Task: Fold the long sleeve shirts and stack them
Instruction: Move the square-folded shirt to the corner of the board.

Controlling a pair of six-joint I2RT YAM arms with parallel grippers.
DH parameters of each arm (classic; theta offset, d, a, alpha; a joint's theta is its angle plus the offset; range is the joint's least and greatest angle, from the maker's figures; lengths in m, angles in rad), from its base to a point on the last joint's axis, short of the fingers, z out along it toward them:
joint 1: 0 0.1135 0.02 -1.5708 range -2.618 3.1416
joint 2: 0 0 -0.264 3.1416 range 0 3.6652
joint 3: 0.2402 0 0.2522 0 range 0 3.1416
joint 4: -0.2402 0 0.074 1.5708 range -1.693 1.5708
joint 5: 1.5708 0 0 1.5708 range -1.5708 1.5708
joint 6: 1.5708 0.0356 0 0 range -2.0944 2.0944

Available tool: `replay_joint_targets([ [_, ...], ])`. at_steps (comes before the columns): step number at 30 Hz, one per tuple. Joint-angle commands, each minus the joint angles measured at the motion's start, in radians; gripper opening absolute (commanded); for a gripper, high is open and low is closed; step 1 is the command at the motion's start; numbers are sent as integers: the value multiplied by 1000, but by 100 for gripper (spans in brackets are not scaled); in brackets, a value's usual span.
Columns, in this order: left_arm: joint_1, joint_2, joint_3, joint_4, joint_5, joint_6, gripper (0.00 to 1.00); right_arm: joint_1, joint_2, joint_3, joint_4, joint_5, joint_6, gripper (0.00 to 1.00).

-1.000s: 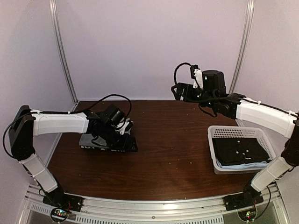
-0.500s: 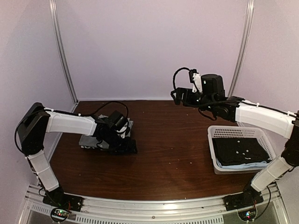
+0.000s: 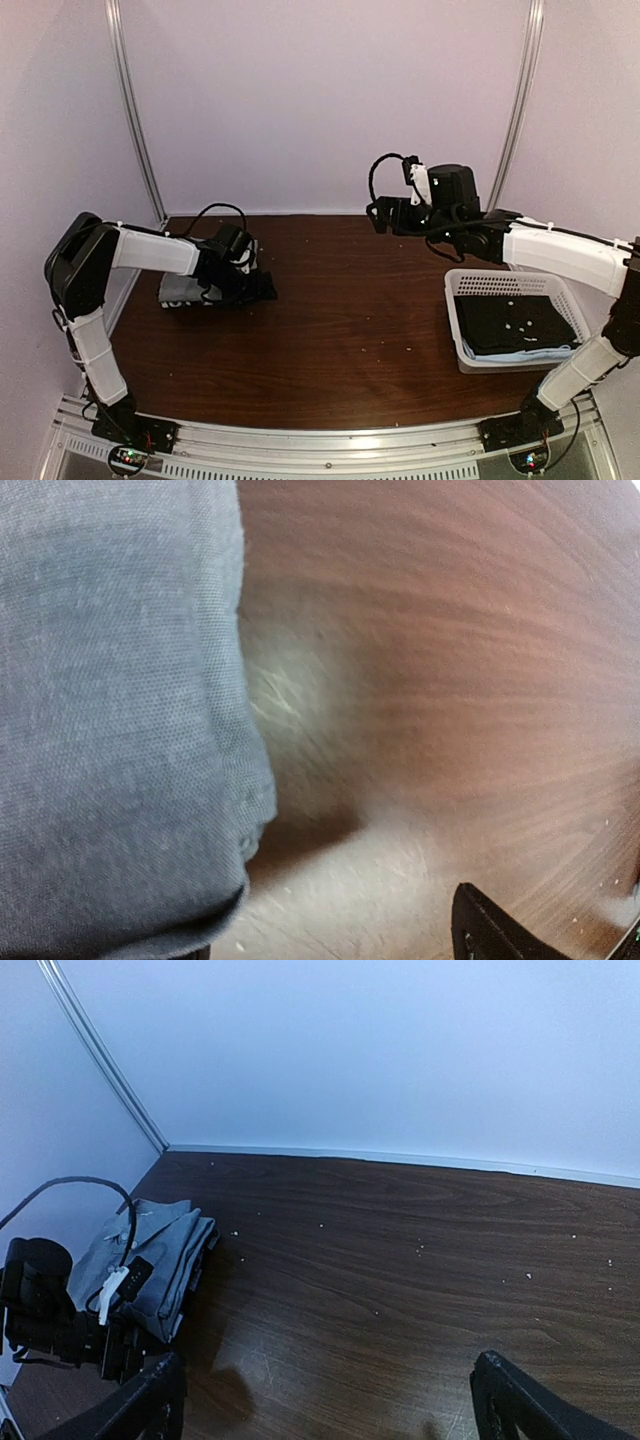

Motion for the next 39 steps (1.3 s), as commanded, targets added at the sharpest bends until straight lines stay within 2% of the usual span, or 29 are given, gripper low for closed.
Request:
replay_joint_targets([
  [1,117,58,28,-23,-52,61,84,-4,-43,-21,-19,20,-10,100],
  [9,283,66,45,-74,4,192,83,-4,-60,-40,-34,38,-26,100],
  [21,405,70,92,-181,35,380,84,-4,-43,-51,-22,18,-29,100],
  [25,415,73,128,-219,25,408,84,-4,-36,-51,-22,15,-29,100],
  [32,411,45,168,-225,110,426,84,-4,-36,-54,-23,16,-32,100],
  [39,329,-44,212,-206,178,436,86,-4,-18,-39,-28,12,-22,100],
])
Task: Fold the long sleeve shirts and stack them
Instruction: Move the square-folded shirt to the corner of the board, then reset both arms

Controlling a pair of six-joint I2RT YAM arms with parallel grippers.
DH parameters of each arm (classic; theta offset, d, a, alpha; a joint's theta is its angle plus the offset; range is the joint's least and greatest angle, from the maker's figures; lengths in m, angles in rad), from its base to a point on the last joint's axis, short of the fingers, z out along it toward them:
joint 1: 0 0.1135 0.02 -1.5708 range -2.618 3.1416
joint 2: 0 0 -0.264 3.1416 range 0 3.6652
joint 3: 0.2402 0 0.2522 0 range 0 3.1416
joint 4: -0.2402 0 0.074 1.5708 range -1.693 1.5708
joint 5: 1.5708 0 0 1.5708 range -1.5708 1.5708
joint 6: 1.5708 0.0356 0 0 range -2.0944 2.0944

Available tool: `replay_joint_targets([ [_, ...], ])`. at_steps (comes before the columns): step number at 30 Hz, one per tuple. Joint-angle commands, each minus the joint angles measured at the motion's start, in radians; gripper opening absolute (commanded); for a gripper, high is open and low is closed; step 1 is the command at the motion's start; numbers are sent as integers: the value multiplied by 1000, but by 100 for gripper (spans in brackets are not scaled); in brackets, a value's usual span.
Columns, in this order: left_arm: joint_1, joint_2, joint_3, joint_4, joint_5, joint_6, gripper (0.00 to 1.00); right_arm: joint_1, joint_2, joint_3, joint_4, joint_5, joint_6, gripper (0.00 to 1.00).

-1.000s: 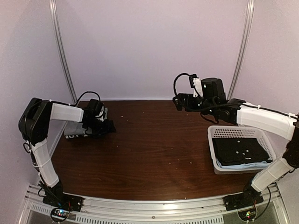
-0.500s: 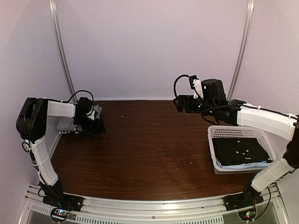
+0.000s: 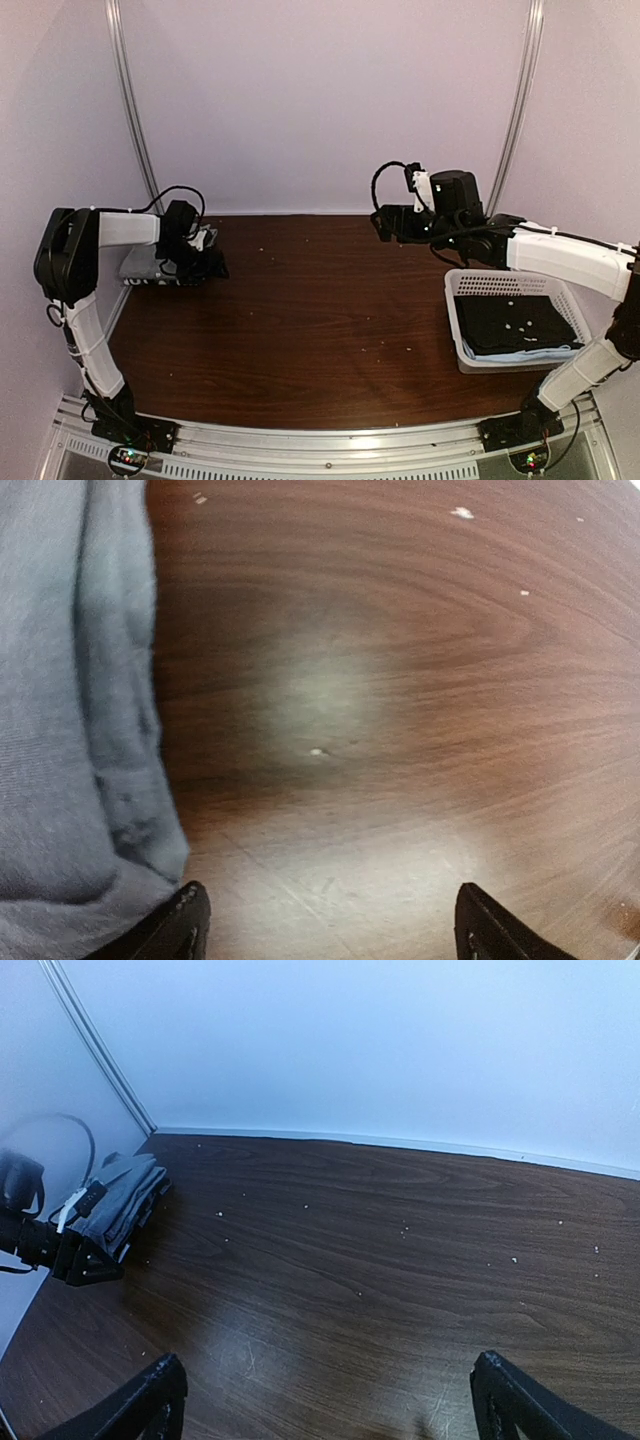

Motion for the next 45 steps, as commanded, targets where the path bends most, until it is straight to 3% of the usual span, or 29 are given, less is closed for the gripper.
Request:
replay_joint_targets([
  [1,-69,-102,52,46,71,22,87,-4,17,12,-2,-3,4,100],
  [6,-145,-162,73,103,108,6,88,-4,28,27,-12,-7,18,100],
  [8,-179,-179,87,120,121,-4,97,-5,27,27,-12,-17,29,100],
  [20,-371,-348,79,312,105,-47,98,-4,-21,23,-25,-20,97,100],
  [33,-383,-501,-26,486,98,-32,98,-4,-161,-42,13,23,150,100],
  [45,-383,-479,-34,541,91,-18,98,-5,-191,-64,-34,92,179,100],
])
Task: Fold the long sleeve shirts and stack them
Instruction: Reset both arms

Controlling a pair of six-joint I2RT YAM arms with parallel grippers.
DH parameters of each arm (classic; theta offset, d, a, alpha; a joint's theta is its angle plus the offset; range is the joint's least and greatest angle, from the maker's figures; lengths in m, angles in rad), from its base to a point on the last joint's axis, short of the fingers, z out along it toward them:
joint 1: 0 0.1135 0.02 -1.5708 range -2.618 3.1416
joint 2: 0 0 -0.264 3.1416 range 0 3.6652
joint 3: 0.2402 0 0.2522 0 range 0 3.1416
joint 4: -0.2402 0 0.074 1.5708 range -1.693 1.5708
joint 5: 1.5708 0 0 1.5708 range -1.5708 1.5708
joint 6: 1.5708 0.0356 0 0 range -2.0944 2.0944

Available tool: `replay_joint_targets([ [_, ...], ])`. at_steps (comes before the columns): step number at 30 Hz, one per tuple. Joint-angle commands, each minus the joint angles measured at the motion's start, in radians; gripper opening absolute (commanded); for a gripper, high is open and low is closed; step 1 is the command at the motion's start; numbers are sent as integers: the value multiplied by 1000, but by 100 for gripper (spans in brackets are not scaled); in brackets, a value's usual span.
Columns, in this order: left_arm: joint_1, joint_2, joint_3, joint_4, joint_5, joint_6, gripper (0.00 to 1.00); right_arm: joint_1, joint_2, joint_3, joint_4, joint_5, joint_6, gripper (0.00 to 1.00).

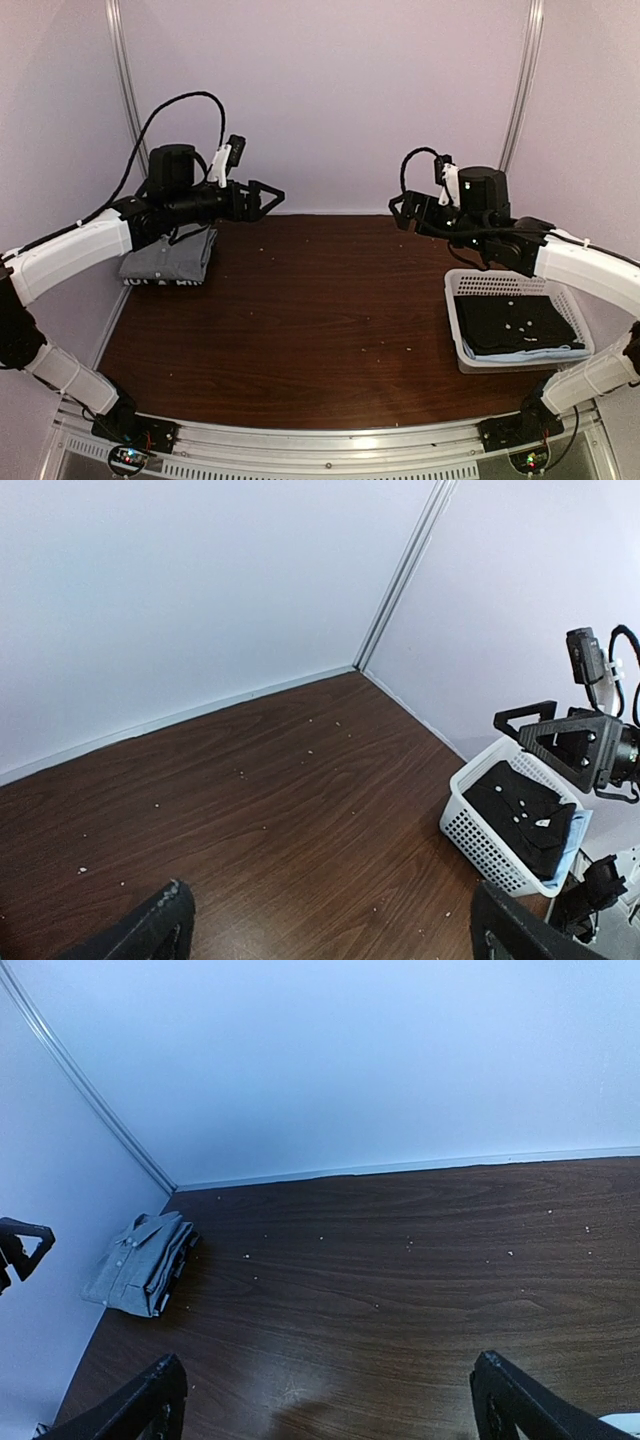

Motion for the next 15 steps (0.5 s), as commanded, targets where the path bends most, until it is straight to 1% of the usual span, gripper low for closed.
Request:
replay_joint_targets([
  [1,3,12,2,93,2,19,98,-4,-26,-8,-20,64,28,100],
  [5,3,35,13,92,35,21,98,-4,-24,-10,-26,86,40,100],
  [15,3,61,32,100,49,39,97,-4,-35,-17,-43,118,53,100],
])
